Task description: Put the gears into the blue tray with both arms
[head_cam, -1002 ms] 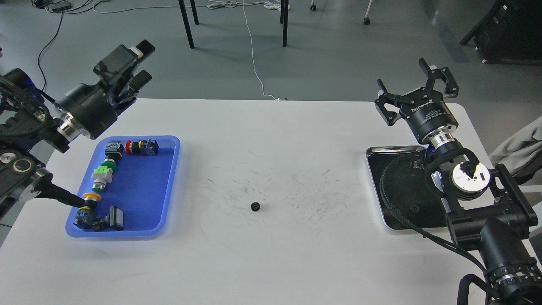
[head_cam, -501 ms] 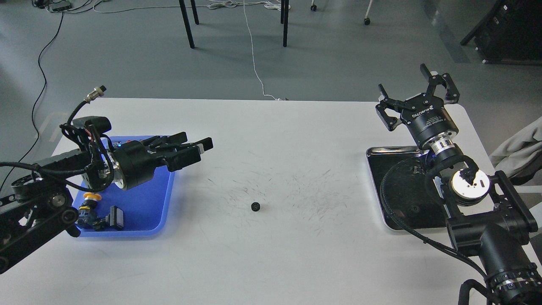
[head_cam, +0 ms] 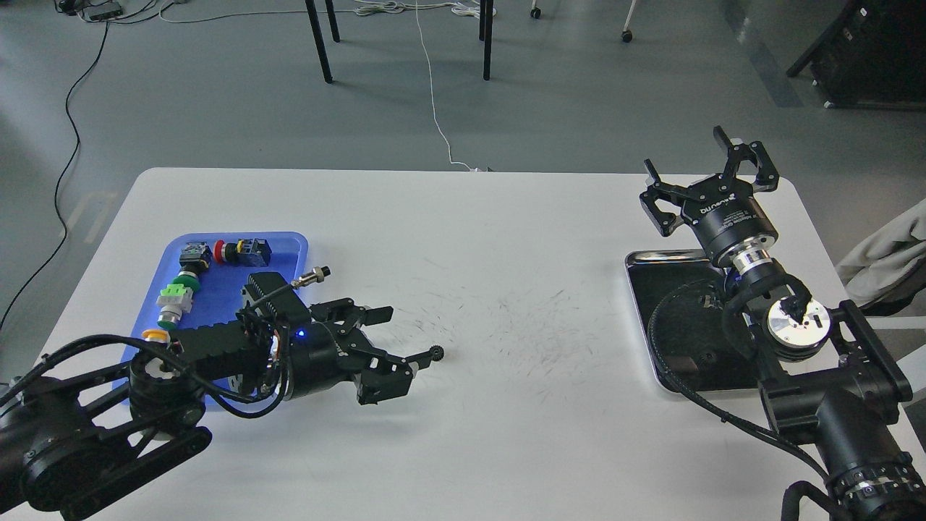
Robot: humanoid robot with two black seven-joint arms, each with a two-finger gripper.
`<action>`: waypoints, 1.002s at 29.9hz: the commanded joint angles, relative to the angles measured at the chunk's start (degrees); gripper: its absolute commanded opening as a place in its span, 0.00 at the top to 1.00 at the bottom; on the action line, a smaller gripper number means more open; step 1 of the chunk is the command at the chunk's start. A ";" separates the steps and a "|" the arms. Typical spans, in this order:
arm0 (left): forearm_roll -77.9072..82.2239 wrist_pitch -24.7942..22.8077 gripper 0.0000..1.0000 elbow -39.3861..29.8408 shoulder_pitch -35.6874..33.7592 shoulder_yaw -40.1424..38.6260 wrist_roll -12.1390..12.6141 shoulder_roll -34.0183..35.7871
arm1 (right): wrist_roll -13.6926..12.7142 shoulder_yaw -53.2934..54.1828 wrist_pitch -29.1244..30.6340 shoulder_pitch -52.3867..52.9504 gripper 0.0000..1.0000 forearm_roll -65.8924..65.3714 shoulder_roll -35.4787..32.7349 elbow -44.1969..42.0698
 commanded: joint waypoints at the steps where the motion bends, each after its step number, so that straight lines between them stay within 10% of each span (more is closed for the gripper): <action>1: 2.04 -1.38 0.03 1.40 -0.19 0.73 0.19 -1.69 | 0.01 0.07 -0.01 -0.09 0.03 0.01 -0.12 -0.26; 30: 2.04 -1.21 0.26 17.22 -3.27 4.25 1.15 -13.38 | 0.01 -3.71 0.78 -1.59 0.03 -0.08 -4.26 -4.22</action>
